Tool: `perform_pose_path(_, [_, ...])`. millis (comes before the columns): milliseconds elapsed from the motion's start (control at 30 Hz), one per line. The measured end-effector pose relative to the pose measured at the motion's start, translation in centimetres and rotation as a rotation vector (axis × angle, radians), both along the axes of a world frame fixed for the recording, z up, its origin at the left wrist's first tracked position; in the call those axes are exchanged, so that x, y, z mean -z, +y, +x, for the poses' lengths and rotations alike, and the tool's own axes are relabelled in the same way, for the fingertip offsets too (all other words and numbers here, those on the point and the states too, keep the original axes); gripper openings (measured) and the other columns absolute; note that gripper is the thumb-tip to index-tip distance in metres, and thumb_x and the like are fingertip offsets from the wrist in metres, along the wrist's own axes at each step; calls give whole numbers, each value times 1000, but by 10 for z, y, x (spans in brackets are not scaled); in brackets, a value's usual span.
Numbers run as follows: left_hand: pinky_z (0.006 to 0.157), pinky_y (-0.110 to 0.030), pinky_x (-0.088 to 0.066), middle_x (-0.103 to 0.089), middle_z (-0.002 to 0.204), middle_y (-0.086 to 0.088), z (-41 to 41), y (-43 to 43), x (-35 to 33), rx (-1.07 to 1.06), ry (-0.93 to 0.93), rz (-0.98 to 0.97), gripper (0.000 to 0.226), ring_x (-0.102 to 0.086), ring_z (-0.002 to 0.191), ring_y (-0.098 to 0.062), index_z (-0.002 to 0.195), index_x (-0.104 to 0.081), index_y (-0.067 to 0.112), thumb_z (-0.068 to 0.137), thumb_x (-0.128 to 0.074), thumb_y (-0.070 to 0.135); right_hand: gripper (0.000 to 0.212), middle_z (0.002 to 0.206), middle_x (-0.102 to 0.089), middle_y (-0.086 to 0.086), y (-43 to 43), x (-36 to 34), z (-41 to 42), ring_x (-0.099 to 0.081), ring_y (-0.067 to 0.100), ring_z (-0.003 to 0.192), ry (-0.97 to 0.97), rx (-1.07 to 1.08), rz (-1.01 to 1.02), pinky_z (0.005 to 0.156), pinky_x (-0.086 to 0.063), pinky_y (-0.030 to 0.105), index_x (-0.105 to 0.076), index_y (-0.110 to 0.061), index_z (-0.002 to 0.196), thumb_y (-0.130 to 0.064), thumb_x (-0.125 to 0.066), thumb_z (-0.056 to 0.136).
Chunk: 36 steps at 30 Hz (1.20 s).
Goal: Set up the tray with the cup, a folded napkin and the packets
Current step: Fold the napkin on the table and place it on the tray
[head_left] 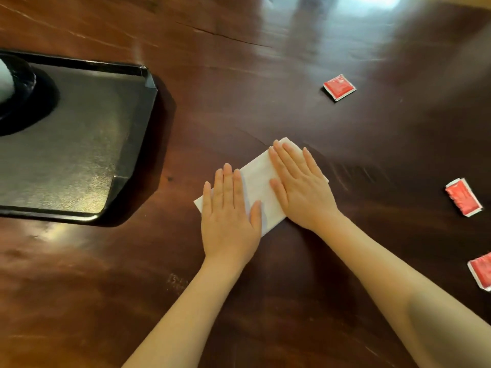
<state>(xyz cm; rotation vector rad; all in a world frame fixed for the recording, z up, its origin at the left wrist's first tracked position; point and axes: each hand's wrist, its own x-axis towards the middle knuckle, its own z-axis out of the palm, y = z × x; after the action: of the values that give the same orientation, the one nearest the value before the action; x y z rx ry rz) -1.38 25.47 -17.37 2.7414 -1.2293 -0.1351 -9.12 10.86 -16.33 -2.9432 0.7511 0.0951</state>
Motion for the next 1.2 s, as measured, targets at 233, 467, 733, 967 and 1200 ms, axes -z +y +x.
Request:
perform_pose_path(233, [116,-44,-13,-23,154,-15,9,18,-4,2,31,28,73,-18,143,-28,146,-21,5,92,-20,55,64,156,-16,7,-13,-14,-14,-14,23,143,17,331,53,116,-13,38,-15,-10,146,-47,-27,96])
perform_pose_path(467, [114,-46,-17,-29,151,-17,11,17,-4,13,20,26,73,-24,141,-30,144,-28,4,90,-26,53,27,115,-49,-1,-43,-53,2,-54,17,92,-89,428,476,74,-43,27,-56,-16,110,-23,-62,84])
perform_pose_path(733, [115,-47,-14,-28,152,-16,18,10,-23,24,168,1,72,-21,141,-32,145,-22,11,88,-48,47,24,106,-64,7,-56,-82,20,-60,24,99,155,672,832,87,-52,36,-63,-11,100,-22,-68,79])
perform_pose_path(967, [97,-30,-38,-54,131,11,79,-39,-70,145,1002,-393,88,-50,120,-10,147,-11,29,81,-67,41,3,75,-65,-2,-35,-138,22,-59,10,71,-55,451,882,65,-44,23,-67,-19,74,-17,-66,77])
perform_pose_path(1200, [88,-37,-52,-72,98,-2,118,-92,-135,420,1372,-400,27,-67,93,-19,105,-66,8,79,-67,13,12,73,-65,-5,-39,-202,25,-56,9,70,-215,422,695,65,-44,25,-70,-18,79,-30,-68,79])
